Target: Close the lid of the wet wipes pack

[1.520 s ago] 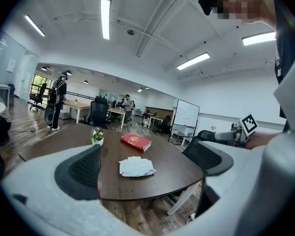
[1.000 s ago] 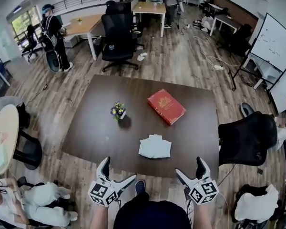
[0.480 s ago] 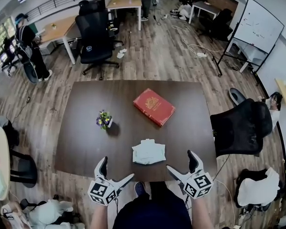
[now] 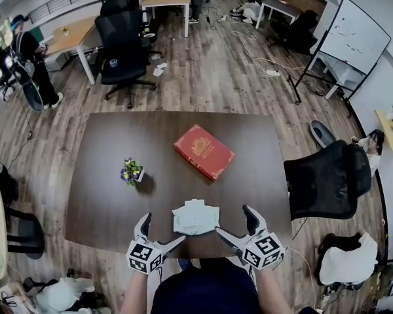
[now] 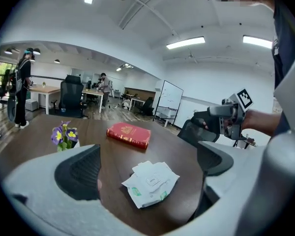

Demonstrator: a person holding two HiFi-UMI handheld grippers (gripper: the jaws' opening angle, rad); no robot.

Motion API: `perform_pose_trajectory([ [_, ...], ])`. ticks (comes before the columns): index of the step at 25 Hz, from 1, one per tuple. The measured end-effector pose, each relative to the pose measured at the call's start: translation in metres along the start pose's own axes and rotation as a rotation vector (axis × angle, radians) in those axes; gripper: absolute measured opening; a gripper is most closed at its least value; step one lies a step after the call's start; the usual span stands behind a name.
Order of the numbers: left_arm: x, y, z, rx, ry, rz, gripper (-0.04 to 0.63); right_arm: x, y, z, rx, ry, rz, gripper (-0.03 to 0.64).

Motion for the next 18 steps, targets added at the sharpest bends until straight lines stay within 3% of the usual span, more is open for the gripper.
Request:
perform_pose_trajectory([
  [3,0.018,-0.005,0.014,0.007,-0.050,0.022,0.600,0.015,0.007,-0.002,0.045,0.007,-0.022,0.522],
  [7,0.037,-0.006,0.042,0.052,-0.154,0.062,0.600,0.028,0.014,0.001,-0.004,-0.030,-0.035,0.522],
  [18,0.069,-0.006,0.115,0.119,-0.362,0.127,0.600,0.052,0.020,0.021,0.012,-0.094,-0.096,0.517],
])
Point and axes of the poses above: the fingertips, and each gripper's own axes: x forward along the fingers, y to its right, z out of its underside, the point moved 6 cm from there along -x, backward along the fingers, and after that the axes turned 13 degrees about y, right-handed, at the moved point
